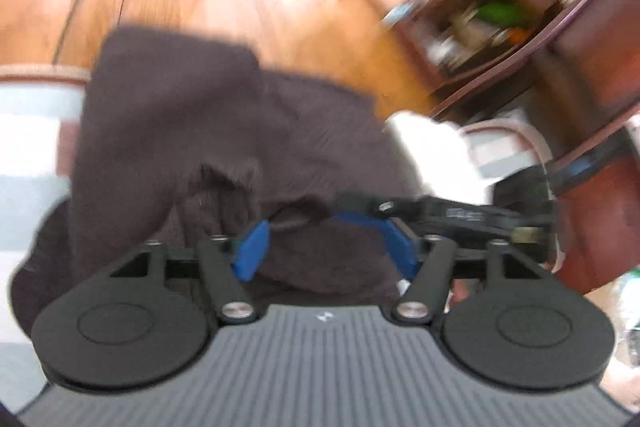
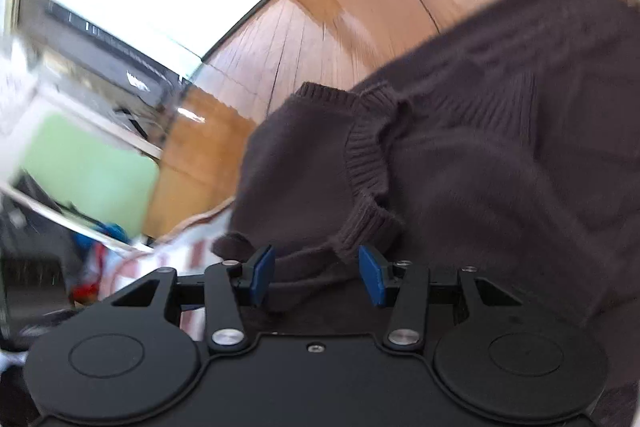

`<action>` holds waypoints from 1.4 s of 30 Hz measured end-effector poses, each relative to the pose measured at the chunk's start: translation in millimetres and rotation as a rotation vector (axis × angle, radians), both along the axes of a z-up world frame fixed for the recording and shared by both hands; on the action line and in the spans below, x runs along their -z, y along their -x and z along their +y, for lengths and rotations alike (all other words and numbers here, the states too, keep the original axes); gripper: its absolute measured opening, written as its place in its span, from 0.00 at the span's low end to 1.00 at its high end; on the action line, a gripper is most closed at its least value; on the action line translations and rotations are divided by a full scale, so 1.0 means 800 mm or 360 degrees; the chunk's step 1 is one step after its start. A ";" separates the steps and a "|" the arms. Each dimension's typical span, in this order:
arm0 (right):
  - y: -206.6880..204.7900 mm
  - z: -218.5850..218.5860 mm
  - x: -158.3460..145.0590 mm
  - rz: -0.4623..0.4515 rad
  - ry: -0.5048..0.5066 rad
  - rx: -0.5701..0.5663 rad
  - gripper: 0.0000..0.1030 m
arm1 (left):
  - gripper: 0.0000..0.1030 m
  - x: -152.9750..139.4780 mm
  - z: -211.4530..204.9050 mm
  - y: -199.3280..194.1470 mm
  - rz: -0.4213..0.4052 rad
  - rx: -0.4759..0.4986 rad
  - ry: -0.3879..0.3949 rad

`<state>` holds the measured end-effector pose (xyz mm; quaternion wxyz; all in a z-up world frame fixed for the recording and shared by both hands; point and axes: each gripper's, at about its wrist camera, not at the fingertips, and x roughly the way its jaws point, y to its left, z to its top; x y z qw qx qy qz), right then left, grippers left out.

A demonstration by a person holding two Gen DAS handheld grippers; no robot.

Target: Fold clothes

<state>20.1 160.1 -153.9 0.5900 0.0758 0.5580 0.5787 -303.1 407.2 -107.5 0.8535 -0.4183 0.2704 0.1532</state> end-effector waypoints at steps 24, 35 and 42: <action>0.097 0.030 -0.031 -0.0839 0.0148 -0.0098 0.48 | 0.03 0.110 0.034 -0.016 0.0332 -0.0014 0.0419; 0.091 0.046 0.036 0.0296 0.0203 -0.0049 0.77 | 0.04 0.144 0.009 -0.020 0.0296 0.0071 0.0672; 0.108 0.030 0.037 0.0188 0.0178 0.0012 0.22 | 0.06 0.130 0.008 -0.024 0.0410 0.0066 0.0480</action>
